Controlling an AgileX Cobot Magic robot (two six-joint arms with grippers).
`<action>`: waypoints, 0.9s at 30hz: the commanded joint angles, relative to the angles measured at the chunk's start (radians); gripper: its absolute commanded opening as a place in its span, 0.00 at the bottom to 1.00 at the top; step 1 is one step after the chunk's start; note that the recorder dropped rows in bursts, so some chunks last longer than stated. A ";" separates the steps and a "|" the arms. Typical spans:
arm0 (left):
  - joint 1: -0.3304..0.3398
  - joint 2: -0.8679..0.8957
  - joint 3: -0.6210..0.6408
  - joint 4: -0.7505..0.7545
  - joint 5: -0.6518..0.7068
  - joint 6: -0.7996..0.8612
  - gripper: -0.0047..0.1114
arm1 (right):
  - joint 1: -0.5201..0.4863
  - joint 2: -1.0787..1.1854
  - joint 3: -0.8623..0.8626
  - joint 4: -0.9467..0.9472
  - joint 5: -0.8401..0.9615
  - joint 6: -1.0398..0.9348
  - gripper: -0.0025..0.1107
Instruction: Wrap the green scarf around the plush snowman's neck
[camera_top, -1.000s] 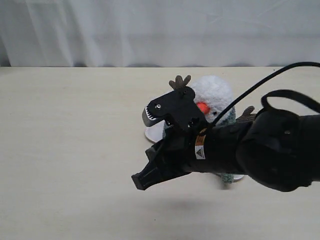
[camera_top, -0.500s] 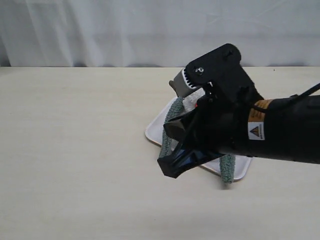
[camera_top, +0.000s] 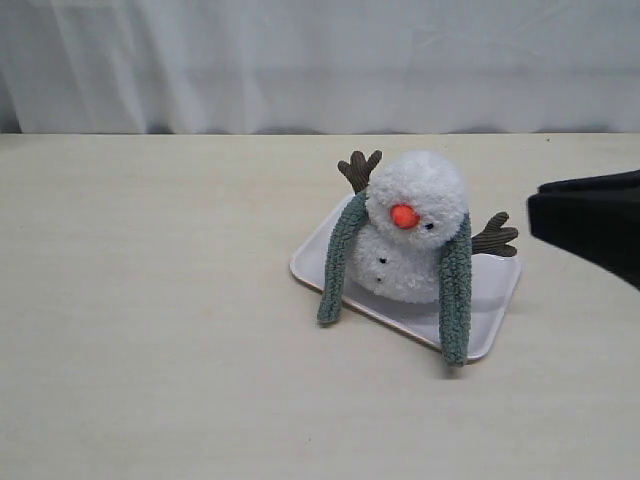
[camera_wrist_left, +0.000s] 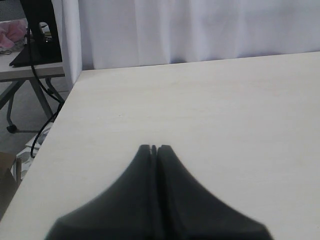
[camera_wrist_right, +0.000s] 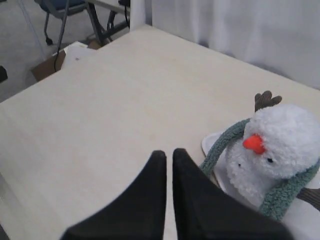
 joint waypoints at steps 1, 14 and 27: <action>0.000 -0.003 0.003 -0.002 -0.012 -0.005 0.04 | 0.003 -0.109 -0.005 -0.007 0.014 -0.003 0.06; 0.000 -0.003 0.003 -0.002 -0.012 -0.005 0.04 | 0.003 -0.325 -0.005 -0.007 0.014 -0.003 0.06; 0.000 -0.003 0.003 -0.002 -0.012 -0.005 0.04 | -0.043 -0.432 -0.005 -0.007 0.014 -0.003 0.06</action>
